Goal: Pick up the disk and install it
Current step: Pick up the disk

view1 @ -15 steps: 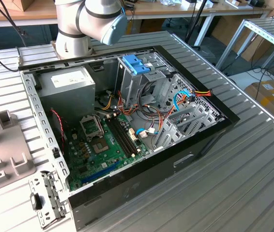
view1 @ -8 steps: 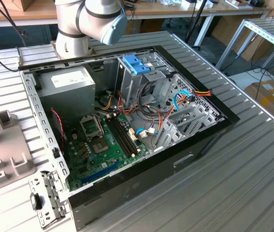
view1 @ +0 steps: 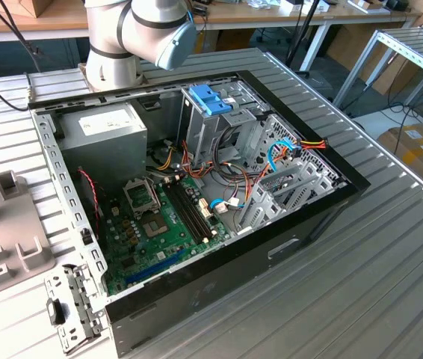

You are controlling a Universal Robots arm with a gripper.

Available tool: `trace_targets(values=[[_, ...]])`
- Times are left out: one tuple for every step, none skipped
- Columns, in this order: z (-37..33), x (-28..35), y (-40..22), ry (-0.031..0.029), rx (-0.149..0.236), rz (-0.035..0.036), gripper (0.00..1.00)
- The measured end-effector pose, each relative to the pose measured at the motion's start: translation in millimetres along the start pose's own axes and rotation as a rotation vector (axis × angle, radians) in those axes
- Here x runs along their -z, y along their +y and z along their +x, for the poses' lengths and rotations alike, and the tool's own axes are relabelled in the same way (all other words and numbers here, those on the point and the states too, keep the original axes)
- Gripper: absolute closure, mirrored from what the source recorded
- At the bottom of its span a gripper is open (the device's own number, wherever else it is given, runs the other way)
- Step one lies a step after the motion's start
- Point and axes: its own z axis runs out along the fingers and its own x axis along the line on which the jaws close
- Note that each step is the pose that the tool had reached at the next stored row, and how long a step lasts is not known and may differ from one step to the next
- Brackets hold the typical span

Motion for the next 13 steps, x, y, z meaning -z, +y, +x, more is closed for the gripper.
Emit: trace_targets(values=[[0.0,0.0,0.0,0.0002,0.005,-0.0001,0.89],[0.0,0.0,0.0,0.0004,0.009,-0.0003,0.89],[0.0,0.0,0.0,0.0006,0.013,-0.0004,0.89],[0.0,0.0,0.0,0.0007,0.017,-0.0005,0.89],[0.0,0.0,0.0,0.0009,0.022,-0.0007,0.89],[0.0,0.0,0.0,0.0012,0.03,-0.0009,0.89],[0.0,0.0,0.0,0.0014,0.033,-0.001,0.89],[0.0,0.0,0.0,0.0015,0.036,-0.001,0.89],[0.0,0.0,0.0,0.0017,0.04,-0.0011,0.89],[0.0,0.0,0.0,0.0018,0.043,-0.0012,0.89],[0.0,0.0,0.0,0.002,0.048,-0.0013,0.89],[0.0,0.0,0.0,0.0022,0.052,-0.0014,0.89],[0.0,0.0,0.0,0.0024,0.058,-0.0015,0.89]])
